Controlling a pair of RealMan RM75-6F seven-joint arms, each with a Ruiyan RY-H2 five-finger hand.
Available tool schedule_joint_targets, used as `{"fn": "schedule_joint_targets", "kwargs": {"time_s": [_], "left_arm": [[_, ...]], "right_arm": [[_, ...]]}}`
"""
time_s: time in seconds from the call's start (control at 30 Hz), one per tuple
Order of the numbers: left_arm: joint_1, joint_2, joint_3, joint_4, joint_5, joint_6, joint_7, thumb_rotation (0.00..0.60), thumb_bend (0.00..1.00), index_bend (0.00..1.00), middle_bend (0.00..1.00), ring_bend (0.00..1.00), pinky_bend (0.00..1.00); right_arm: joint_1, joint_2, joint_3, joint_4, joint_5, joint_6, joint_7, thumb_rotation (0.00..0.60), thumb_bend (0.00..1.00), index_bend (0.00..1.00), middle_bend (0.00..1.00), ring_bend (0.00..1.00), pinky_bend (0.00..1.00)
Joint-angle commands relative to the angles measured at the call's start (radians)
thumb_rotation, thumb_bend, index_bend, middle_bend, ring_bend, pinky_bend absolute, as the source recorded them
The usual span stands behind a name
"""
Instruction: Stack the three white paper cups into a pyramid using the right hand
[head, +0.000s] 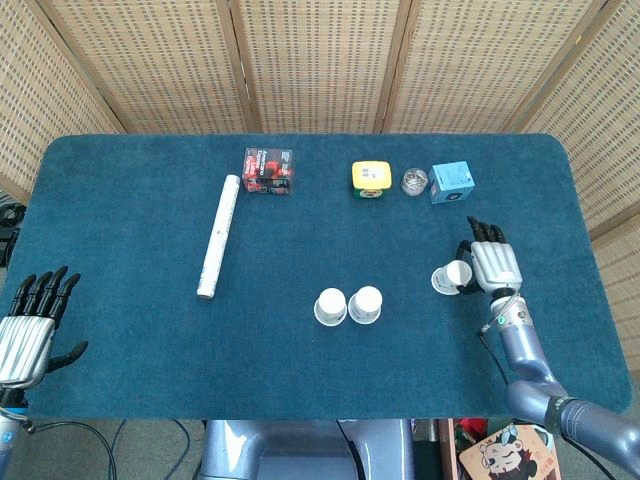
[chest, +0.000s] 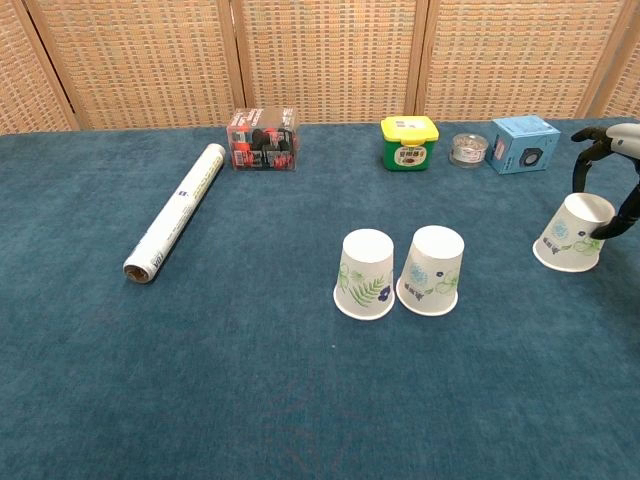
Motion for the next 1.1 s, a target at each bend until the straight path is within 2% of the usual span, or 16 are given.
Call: {"fn": "schedule_joint_targets", "kwargs": {"time_s": [0.03, 0.3, 0.5, 0.73, 0.9, 1.1], "left_arm": [[0.001, 0.001, -0.001, 0.001, 0.0, 0.002, -0.003, 0.6, 0.21, 0.0, 0.0, 0.0, 0.0], [0.001, 0.001, 0.0, 0.002, 0.001, 0.003, -0.006, 0.6, 0.21, 0.0, 0.0, 0.0, 0.0], [0.003, 0.002, 0.002, -0.001, 0.005, 0.006, -0.005, 0.6, 0.21, 0.0, 0.0, 0.0, 0.0], [0.007, 0.003, 0.003, -0.001, 0.01, 0.016, -0.005, 0.6, 0.21, 0.0, 0.0, 0.0, 0.0], [0.006, 0.003, 0.003, -0.001, 0.009, 0.014, -0.005, 0.6, 0.21, 0.0, 0.0, 0.0, 0.0], [0.006, 0.002, 0.003, -0.001, 0.007, 0.011, -0.003, 0.6, 0.21, 0.0, 0.0, 0.0, 0.0]], "right_arm": [[-0.001, 0.004, 0.002, -0.012, -0.008, 0.008, -0.004, 0.6, 0.08, 0.53, 0.02, 0.0, 0.0], [-0.001, 0.039, 0.018, -0.081, -0.027, 0.046, -0.024, 0.6, 0.08, 0.53, 0.02, 0.0, 0.0], [-0.002, 0.121, 0.036, -0.273, -0.077, 0.124, -0.085, 0.6, 0.08, 0.53, 0.01, 0.0, 0.0], [0.012, 0.181, 0.052, -0.49, -0.074, 0.183, -0.2, 0.6, 0.08, 0.53, 0.01, 0.0, 0.0], [0.028, 0.199, 0.059, -0.573, -0.08, 0.203, -0.248, 0.6, 0.08, 0.53, 0.01, 0.0, 0.0], [0.045, 0.196, 0.063, -0.624, -0.07, 0.21, -0.276, 0.6, 0.08, 0.53, 0.01, 0.0, 0.0]]}}
